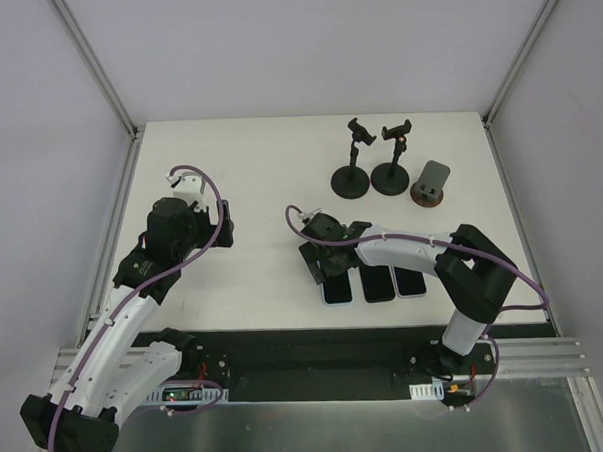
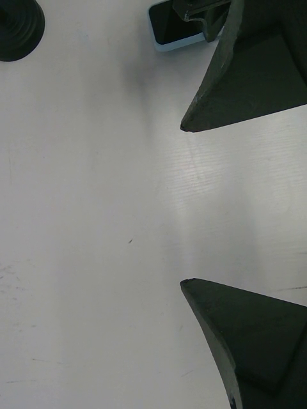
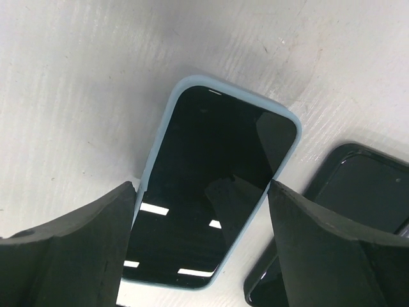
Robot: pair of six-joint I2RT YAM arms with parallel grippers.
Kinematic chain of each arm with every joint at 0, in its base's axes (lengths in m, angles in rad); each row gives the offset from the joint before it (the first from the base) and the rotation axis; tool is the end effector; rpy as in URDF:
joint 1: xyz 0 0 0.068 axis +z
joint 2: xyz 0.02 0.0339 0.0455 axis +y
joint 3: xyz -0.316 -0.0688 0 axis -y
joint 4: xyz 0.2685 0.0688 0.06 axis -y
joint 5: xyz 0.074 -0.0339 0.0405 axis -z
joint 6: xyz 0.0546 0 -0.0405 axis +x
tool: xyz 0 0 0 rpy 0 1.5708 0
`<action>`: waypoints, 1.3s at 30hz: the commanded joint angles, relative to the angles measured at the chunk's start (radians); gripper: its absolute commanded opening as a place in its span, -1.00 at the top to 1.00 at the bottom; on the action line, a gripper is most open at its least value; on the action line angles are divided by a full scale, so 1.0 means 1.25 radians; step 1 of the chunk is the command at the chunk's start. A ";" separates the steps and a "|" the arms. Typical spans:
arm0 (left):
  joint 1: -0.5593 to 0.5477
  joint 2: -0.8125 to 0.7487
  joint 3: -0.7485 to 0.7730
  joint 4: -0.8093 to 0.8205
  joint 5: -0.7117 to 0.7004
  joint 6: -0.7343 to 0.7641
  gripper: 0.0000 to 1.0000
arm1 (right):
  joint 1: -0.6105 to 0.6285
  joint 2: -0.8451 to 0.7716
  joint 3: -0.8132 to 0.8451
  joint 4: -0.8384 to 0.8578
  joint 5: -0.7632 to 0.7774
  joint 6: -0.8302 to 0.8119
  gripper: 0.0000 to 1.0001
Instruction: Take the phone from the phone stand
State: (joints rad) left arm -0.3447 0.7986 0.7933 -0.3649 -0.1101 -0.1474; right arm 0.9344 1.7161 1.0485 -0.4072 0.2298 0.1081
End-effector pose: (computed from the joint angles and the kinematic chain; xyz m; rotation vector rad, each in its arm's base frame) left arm 0.1789 -0.0579 0.3520 0.1185 1.9414 -0.2202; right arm 0.2324 0.2936 0.1952 -0.9741 2.4112 0.0676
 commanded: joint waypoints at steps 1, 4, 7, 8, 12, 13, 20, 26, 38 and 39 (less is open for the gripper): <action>0.012 0.004 -0.001 0.005 0.014 0.009 -0.93 | -0.037 0.011 -0.028 -0.007 0.092 -0.067 -0.61; 0.012 0.007 -0.001 0.004 0.016 0.010 -0.93 | -0.046 0.016 -0.033 -0.006 0.096 -0.066 -0.64; 0.012 0.008 -0.001 0.004 0.017 0.009 -0.93 | -0.052 0.022 -0.029 -0.009 0.100 -0.051 -0.64; 0.012 0.008 -0.001 0.004 0.017 0.010 -0.93 | -0.053 0.026 -0.028 -0.013 0.101 -0.045 -0.64; 0.012 0.012 -0.001 0.004 0.018 0.009 -0.93 | -0.057 0.033 -0.015 -0.040 0.114 -0.019 -0.65; 0.012 0.012 -0.001 0.004 0.019 0.009 -0.93 | -0.059 0.035 -0.015 -0.042 0.116 -0.019 -0.65; 0.012 0.013 -0.001 0.002 0.023 0.010 -0.93 | -0.058 -0.001 -0.019 -0.048 0.080 -0.024 -0.68; 0.012 0.012 -0.001 0.004 0.024 0.011 -0.93 | -0.054 -0.025 -0.020 -0.075 0.052 -0.006 -0.68; 0.012 0.009 -0.001 0.002 0.029 0.010 -0.93 | -0.014 -0.038 -0.020 -0.100 0.030 0.023 -0.69; 0.012 0.008 -0.001 0.002 0.030 0.010 -0.93 | -0.014 -0.040 -0.019 -0.101 0.031 0.023 -0.69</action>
State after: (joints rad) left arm -0.3382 0.8158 0.7929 -0.3653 -0.0860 -0.1448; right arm 0.9035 1.7042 1.0325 -0.4526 0.2749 0.1093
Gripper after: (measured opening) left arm 0.964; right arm 0.842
